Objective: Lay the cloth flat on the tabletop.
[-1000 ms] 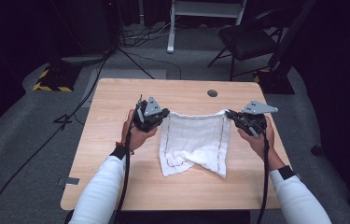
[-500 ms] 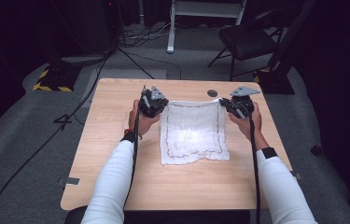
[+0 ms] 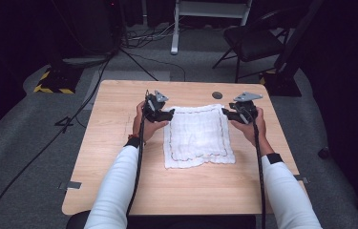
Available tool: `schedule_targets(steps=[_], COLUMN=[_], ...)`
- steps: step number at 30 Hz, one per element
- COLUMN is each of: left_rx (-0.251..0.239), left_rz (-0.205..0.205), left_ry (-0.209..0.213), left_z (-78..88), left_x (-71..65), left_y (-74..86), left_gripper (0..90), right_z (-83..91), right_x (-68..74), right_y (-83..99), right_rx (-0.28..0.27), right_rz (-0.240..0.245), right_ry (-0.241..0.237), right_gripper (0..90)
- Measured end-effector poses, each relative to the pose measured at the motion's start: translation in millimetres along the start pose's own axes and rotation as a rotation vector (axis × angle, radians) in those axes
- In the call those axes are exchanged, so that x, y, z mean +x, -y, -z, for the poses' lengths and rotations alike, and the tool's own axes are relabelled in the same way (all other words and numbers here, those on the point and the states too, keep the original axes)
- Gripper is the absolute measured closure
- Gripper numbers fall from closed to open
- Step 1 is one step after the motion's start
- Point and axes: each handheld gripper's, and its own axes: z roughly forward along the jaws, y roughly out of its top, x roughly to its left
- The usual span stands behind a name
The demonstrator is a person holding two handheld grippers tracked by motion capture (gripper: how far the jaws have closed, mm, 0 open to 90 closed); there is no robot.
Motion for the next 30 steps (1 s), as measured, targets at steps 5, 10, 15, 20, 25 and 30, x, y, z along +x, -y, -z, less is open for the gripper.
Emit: schedule_targets(steps=[5, 10, 15, 20, 25, 30], left_rx=[0.008, 0.041, 0.072, 0.108, 0.17, 0.18], left_rz=[-0.103, -0.191, -0.215, -0.224, -0.264, -0.258], left_ry=[0.088, 0.161, 0.256, 0.354, 0.398, 0.393], left_z=[20.5, 37.8, 51.7, 56.0, 49.6, 46.9], left_x=[-17.6, -45.2, -65.5, -81.2, -90.3, -87.0], left_y=[12.8, 37.8, 61.6, 81.9, 91.9, 93.5], left_gripper=[21.1, 19.7, 20.9, 27.5, 33.1, 42.1], right_z=[21.6, 45.7, 61.8, 66.1, 62.4, 57.1], right_x=[6.8, 16.2, 29.8, 45.6, 54.0, 51.9], right_y=[16.8, 42.5, 68.8, 84.8, 98.1, 103.8], right_rx=[0.001, 0.011, 0.042, 0.081, 0.131, 0.148], right_rz=[0.06, 0.087, 0.139, 0.183, 0.206, 0.192], right_ry=[-0.084, -0.188, -0.279, -0.352, -0.384, -0.395], right_gripper=[52.9, 52.4, 53.9, 54.5, 53.6, 53.5])
